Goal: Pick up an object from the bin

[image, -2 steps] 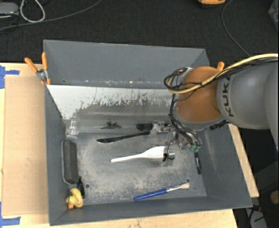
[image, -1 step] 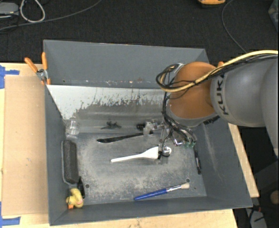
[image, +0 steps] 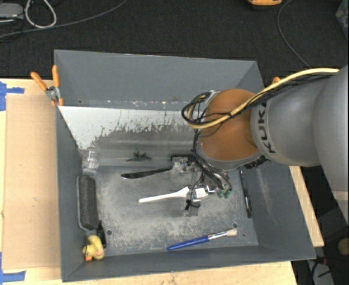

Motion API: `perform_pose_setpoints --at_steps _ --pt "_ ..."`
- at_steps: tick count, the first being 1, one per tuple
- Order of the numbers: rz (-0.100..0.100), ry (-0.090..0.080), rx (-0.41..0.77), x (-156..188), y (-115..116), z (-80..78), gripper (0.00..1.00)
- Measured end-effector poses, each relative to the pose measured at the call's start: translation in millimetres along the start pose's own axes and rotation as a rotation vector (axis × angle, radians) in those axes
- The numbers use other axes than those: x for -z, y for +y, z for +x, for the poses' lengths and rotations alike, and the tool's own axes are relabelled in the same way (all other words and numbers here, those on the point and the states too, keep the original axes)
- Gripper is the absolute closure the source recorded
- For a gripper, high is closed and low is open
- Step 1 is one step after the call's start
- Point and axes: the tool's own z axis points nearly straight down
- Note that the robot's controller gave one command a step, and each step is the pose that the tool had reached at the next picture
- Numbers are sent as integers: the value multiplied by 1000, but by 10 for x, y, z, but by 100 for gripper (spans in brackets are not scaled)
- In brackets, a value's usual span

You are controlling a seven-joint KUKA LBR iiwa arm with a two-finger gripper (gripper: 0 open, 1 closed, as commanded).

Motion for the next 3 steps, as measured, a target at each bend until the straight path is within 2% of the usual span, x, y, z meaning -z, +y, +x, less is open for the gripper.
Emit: perform_pose_setpoints --at_steps 1,2,3 --pt "6 -11 155 -224 -200 -96 0" --pt "0 -2 151 -272 -57 5 100" --pt "0 -2 152 -272 -56 5 100"
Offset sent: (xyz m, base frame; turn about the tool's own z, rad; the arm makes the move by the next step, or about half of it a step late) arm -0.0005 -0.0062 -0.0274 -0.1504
